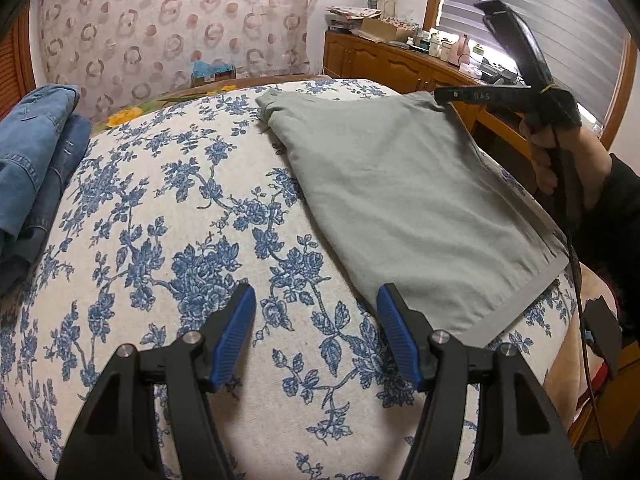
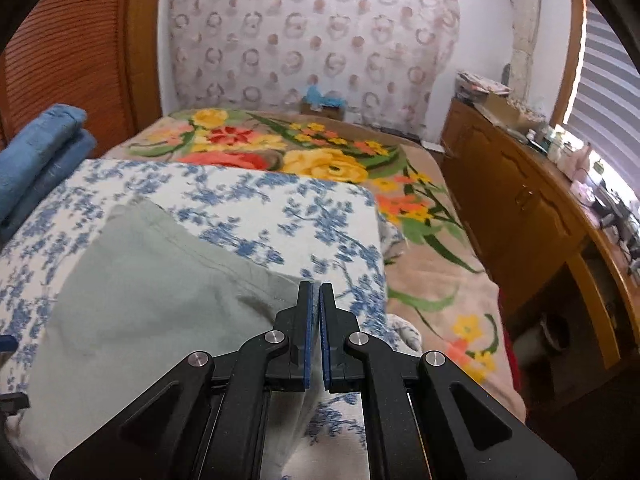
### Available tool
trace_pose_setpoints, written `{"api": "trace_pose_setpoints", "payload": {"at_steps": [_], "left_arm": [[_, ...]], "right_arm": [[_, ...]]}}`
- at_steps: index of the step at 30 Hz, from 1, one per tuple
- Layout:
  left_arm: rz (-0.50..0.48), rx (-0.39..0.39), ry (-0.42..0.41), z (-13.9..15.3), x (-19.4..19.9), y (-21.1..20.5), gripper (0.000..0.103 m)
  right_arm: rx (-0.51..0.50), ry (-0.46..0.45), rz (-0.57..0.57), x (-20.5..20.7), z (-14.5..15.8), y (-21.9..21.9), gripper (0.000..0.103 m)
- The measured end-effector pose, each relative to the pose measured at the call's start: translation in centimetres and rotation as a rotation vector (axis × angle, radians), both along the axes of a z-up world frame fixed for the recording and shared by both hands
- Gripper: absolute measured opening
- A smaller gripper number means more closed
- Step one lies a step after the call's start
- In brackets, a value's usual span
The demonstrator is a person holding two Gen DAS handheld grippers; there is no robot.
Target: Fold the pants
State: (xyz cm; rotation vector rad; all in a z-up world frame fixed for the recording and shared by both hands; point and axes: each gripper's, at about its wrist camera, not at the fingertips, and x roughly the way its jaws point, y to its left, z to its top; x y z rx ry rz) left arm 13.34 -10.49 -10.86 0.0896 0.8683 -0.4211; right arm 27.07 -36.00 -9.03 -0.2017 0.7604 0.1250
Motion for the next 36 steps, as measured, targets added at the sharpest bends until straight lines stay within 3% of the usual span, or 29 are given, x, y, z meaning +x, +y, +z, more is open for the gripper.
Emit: {"api": "trace_pose_setpoints", "payload": {"at_steps": [7,9,11,16,23,36], "left_arm": [[-0.001,0.014,-0.008,-0.1,0.0,-0.2,0.063],[-0.001,0.015,-0.009,-0.1,-0.1,-0.2,0.063],[-0.001,0.014,-0.009,-0.1,-0.1,-0.2,0.064],[-0.001,0.016,-0.01,-0.1,-0.1,-0.2,0.064],[0.0,0.018,-0.01,-0.2,-0.1,-0.3,0.064],[0.001,0.029,-0.007,0.1,-0.2,0.1,0.065]], "right_arm": [[0.038,0.055,-0.036,0.4,-1.2,-1.1,0.001],[0.045,0.052,-0.02,-0.1,-1.0,-1.1,0.006],[0.045,0.051,0.002,-0.9,-0.7,-1.0,0.028],[0.054,0.018,0.066,-5.0,0.1,-0.5,0.038],[0.104,0.035,0.157,-12.6,-1.2,1.6,0.039],[0.166,0.044,0.085,-18.5,-2.0,1.1,0.039]]}}
